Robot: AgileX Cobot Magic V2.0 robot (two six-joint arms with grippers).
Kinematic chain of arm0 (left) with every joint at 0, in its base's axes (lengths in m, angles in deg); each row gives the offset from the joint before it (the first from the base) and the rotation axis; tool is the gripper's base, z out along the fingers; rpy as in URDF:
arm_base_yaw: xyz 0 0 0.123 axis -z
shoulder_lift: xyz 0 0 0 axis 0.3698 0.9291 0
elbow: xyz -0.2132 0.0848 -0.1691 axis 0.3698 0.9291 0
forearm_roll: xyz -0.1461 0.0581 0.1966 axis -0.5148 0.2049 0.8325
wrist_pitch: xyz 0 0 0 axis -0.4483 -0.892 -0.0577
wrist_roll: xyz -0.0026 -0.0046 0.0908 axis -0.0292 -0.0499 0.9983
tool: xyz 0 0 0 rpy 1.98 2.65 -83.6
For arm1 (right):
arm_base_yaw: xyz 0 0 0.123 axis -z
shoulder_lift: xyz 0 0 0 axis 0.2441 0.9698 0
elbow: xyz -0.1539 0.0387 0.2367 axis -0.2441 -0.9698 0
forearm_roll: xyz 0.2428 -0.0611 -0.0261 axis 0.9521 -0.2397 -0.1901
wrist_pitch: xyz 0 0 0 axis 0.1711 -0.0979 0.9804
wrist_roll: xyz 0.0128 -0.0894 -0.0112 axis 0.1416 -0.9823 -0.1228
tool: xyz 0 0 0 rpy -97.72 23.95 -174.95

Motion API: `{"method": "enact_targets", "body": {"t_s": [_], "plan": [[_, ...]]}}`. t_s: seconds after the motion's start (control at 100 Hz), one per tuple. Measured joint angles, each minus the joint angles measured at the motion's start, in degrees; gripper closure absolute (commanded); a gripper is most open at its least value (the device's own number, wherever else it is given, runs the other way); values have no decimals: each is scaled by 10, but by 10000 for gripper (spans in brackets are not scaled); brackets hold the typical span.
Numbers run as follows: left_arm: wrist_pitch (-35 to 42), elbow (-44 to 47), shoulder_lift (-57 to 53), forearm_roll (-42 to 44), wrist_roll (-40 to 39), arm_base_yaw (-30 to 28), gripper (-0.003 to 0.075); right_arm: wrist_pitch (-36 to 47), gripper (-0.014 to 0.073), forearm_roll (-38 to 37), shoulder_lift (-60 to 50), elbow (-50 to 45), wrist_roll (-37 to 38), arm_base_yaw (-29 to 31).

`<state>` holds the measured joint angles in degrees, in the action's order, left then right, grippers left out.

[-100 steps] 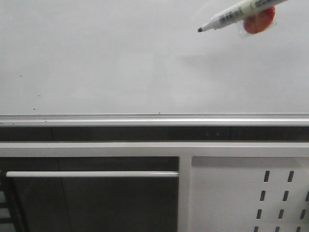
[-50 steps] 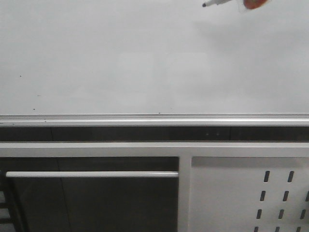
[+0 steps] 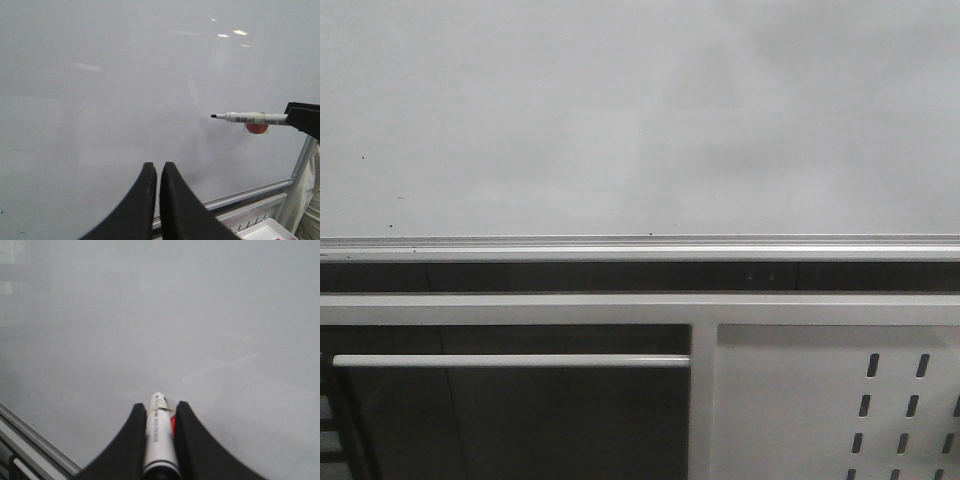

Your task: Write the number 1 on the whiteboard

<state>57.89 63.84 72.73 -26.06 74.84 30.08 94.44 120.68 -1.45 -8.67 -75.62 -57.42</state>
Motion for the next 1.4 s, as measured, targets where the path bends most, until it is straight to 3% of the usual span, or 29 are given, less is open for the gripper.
{"method": "enact_targets", "body": {"t_s": [0.67, 1.4], "plan": [[11, 0, 0, -1, 1, 0, 738, 69, 672, -4, 32, 0, 0, -1], [12, 0, 0, -2, 1, 0, 738, 22, 672, 16, 118, 0, 1, -6]]}}
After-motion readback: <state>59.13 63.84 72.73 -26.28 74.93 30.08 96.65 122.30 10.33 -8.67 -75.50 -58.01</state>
